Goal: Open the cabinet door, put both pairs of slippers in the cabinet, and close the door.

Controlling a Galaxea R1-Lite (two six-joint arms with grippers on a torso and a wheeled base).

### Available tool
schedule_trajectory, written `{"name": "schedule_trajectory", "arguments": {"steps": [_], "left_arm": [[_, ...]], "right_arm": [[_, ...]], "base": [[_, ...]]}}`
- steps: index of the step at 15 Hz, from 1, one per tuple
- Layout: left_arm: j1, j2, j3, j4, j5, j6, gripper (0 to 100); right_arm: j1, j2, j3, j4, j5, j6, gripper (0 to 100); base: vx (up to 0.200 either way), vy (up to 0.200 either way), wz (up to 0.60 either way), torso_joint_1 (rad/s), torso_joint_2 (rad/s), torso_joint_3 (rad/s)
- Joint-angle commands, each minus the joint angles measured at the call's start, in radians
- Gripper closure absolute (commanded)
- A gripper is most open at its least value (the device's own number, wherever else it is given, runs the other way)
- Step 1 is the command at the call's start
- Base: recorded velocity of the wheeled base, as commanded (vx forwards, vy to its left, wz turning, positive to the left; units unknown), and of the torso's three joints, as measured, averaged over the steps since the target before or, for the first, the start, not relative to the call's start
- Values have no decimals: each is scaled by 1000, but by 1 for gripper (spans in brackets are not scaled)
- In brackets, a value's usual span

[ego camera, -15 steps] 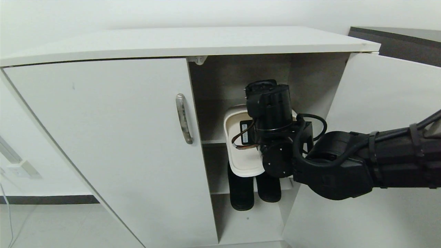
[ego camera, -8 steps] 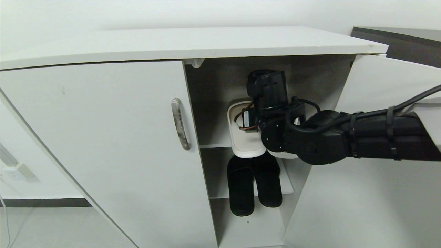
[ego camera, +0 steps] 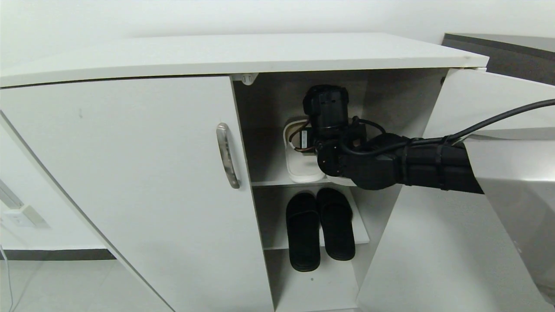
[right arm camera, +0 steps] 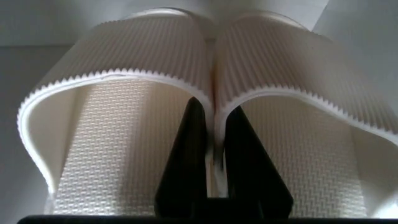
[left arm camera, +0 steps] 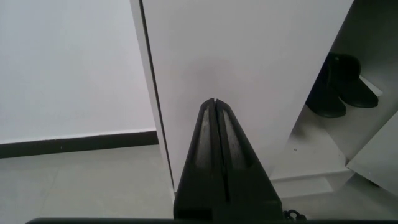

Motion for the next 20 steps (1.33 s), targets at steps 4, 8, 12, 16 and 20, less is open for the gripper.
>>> {"name": "schedule_trajectory", "arguments": {"steps": [4, 8, 12, 16, 20], "left_arm": [[0, 0, 0, 0, 0, 0, 100], [0, 0, 0, 0, 0, -1, 100], [0, 0, 0, 0, 2, -1, 100], [0, 0, 0, 0, 2, -4, 100], [0, 0, 0, 0, 2, -4, 100]], "right_arm": [[-4, 32, -27, 1, -1, 0, 0], [2, 8, -3, 30, 1, -3, 0], [28, -66, 76, 25, -7, 0, 0], [69, -179, 228, 1, -10, 9, 0], [148, -362, 508, -99, -9, 8, 0]], "base": [[0, 0, 0, 0, 0, 0], [0, 0, 0, 0, 0, 0], [0, 0, 0, 0, 0, 0], [0, 0, 0, 0, 0, 0], [0, 0, 0, 0, 0, 0]]}}
